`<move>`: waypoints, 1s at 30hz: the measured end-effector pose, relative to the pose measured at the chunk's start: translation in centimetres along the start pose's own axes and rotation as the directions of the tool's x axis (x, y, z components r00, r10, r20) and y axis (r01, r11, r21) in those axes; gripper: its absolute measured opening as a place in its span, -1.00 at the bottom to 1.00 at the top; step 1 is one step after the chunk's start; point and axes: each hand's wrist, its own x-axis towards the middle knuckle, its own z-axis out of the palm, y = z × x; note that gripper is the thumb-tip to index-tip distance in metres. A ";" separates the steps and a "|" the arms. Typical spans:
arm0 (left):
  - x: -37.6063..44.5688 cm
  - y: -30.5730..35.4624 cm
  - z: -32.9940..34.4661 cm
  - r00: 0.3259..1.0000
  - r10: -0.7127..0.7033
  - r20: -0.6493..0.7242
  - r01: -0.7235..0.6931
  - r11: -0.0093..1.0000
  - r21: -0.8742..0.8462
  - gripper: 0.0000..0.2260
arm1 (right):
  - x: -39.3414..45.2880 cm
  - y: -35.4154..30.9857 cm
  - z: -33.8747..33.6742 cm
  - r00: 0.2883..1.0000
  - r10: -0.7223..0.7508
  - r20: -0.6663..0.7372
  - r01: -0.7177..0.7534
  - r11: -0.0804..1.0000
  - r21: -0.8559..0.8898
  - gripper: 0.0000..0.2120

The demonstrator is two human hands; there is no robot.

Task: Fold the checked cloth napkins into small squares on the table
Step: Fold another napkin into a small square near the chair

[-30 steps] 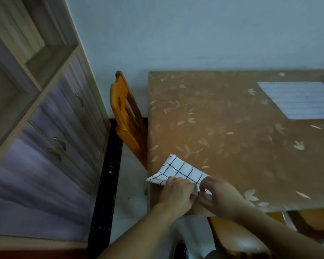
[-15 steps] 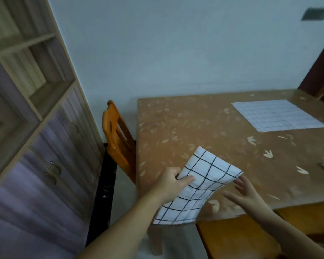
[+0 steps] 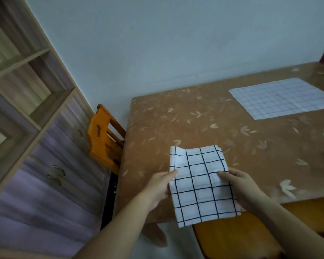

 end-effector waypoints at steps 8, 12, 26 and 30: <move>5.7 -3.1 3.9 0.991 -0.115 -0.061 0.119 0.991 0.058 -0.87 | 2.0 4.1 -5.1 0.961 0.121 -0.249 -0.158 0.979 -0.133 -0.69; 9.3 -2.5 4.7 0.995 -0.096 -0.023 0.098 0.987 0.130 -0.65 | 3.9 4.0 -5.9 0.934 0.068 -0.351 -0.156 0.961 -0.229 -0.59; 13.0 2.8 2.4 0.829 0.556 0.055 -0.542 0.776 0.323 -0.69 | 7.0 -2.1 -3.0 0.883 -0.340 -0.324 0.189 0.889 -0.417 -0.91; 13.6 -3.6 2.0 0.940 0.338 0.048 -0.313 0.799 0.513 -0.78 | 6.4 3.4 -4.1 0.934 -0.108 -0.341 -0.117 0.808 -0.577 -0.91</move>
